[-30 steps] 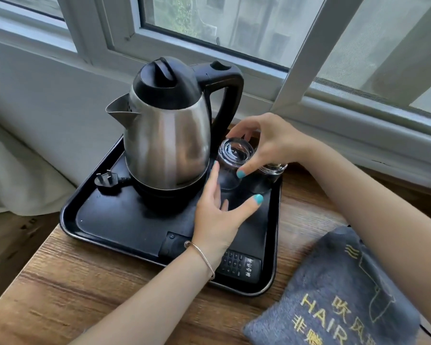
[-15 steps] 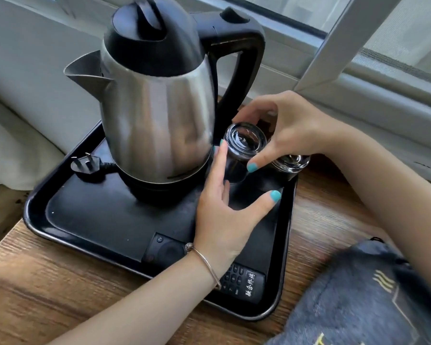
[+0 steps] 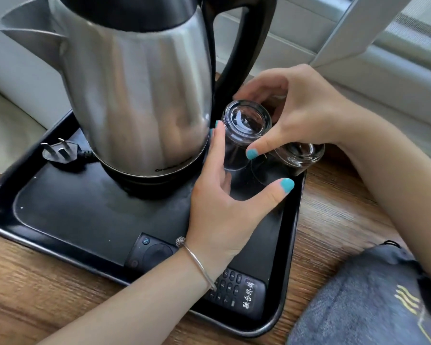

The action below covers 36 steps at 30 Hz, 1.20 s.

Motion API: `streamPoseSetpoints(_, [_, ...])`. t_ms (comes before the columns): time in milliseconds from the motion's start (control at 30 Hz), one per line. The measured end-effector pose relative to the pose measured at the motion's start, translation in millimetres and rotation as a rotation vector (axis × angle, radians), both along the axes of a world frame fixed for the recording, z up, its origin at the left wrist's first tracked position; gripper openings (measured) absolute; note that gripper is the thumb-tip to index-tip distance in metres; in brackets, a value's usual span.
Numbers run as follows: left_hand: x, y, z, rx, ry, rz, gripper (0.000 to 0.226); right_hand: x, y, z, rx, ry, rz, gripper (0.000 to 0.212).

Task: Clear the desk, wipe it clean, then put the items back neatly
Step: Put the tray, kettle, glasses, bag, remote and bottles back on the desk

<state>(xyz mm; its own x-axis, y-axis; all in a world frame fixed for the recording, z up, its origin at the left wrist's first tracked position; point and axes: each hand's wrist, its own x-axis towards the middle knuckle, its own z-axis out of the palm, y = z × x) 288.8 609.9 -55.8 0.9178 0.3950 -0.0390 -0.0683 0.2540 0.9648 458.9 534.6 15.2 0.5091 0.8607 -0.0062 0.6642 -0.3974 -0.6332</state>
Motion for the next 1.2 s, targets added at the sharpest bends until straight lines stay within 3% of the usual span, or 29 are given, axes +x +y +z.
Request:
streamPoseSetpoints(233, [5, 0, 0, -0.013, -0.006, 0.004, 0.108, -2, 0, -1, 0.055, -0.014, -0.039, 0.089])
streamPoseSetpoints(467, [5, 0, 2, -0.026, -0.005, 0.006, 0.108, -3, -2, -3, 0.057, 0.045, -0.042, 0.091])
streamPoseSetpoints(667, [0, 1, 4, -0.024, -0.004, 0.010, 0.107, -8, -18, -3, 0.066, 0.225, -0.063, 0.101])
streamPoseSetpoints(867, [-6, -5, 4, 0.010, 0.011, -0.019, 0.112, -21, -38, -20, 0.136, 0.090, -0.076, 0.114])
streamPoseSetpoints(1200, [-3, -7, 5, 0.025, 0.021, -0.034, 0.117, -20, -42, -28, 0.257, 0.088, -0.068, 0.112])
